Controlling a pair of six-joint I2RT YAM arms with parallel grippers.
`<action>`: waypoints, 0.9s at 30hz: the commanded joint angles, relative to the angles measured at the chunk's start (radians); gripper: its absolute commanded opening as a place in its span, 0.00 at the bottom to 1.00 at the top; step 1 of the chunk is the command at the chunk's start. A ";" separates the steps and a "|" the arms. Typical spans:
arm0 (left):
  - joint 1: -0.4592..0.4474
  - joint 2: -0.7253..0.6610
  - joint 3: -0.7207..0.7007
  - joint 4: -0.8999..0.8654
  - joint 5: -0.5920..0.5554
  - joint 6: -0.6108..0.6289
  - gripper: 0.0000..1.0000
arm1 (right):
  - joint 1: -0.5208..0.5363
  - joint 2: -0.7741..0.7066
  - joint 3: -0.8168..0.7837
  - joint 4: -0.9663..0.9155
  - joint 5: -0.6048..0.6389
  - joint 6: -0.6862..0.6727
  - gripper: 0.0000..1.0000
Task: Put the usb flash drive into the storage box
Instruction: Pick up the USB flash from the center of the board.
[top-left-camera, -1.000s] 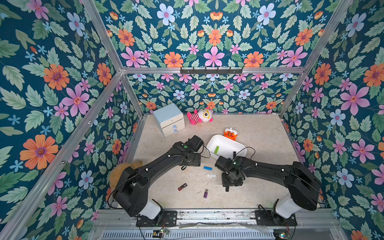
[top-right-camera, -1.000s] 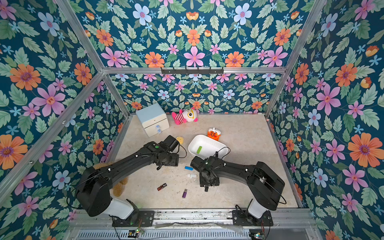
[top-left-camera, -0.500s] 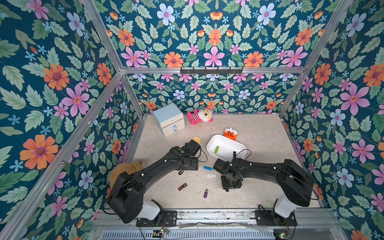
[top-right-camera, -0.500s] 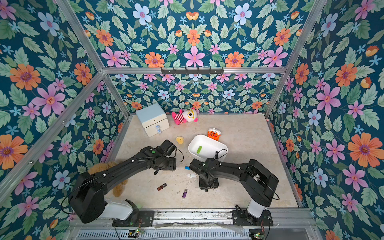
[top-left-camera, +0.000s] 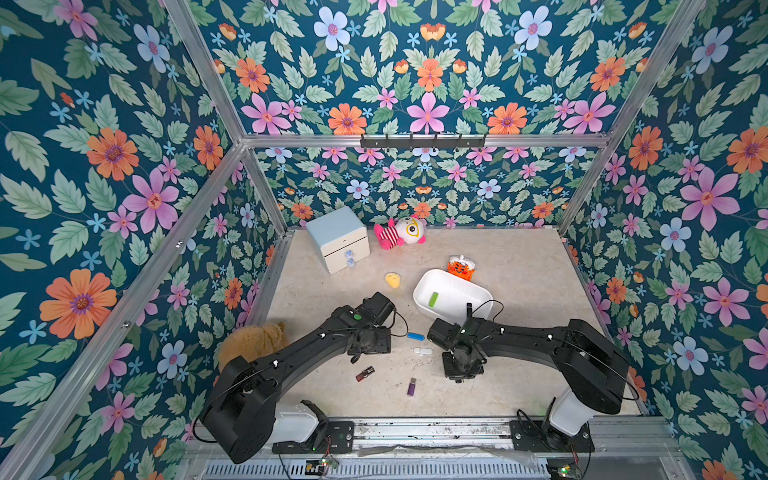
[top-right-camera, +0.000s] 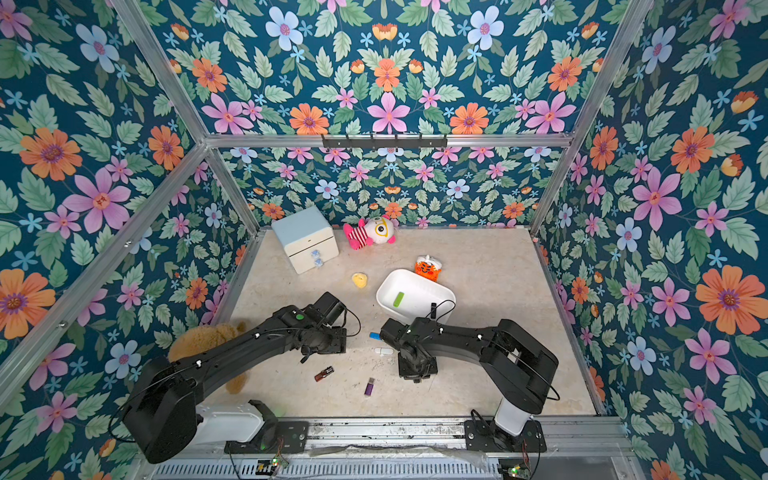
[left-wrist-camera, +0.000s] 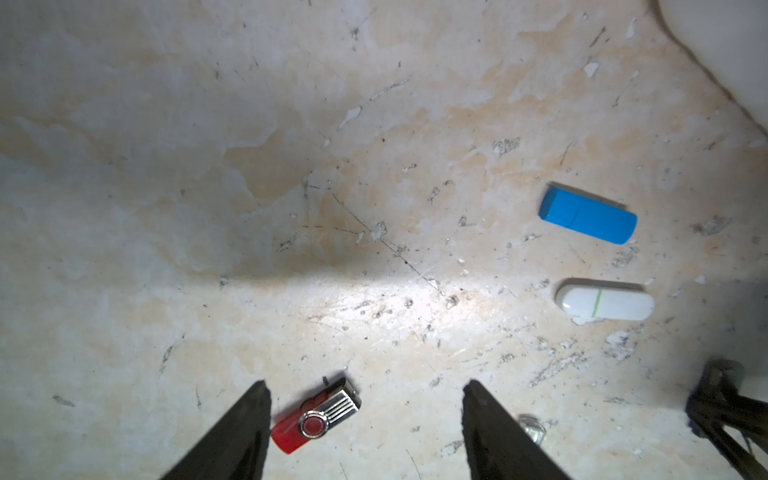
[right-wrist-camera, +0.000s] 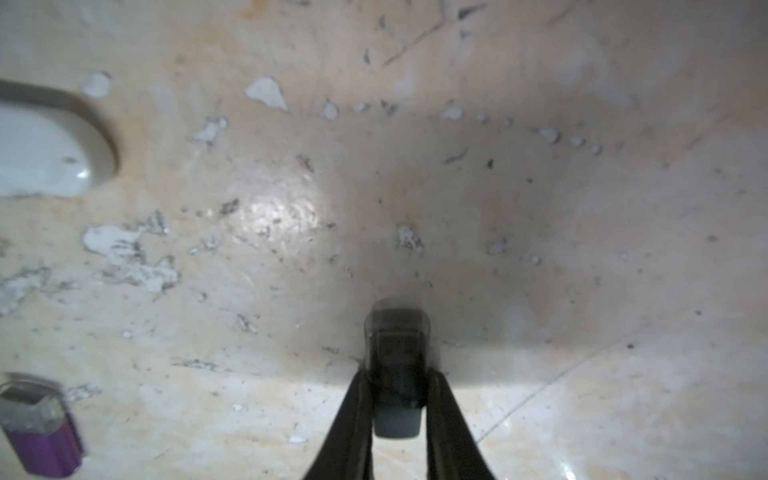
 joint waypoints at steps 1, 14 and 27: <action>-0.001 -0.007 -0.011 -0.006 0.015 -0.023 0.75 | 0.002 -0.008 -0.008 -0.017 0.011 0.010 0.12; -0.020 -0.102 -0.165 0.005 0.037 -0.123 0.75 | 0.001 -0.012 0.005 -0.029 0.017 0.006 0.00; -0.028 -0.117 -0.265 0.043 0.064 -0.151 0.75 | 0.001 -0.012 0.016 -0.042 0.023 -0.002 0.00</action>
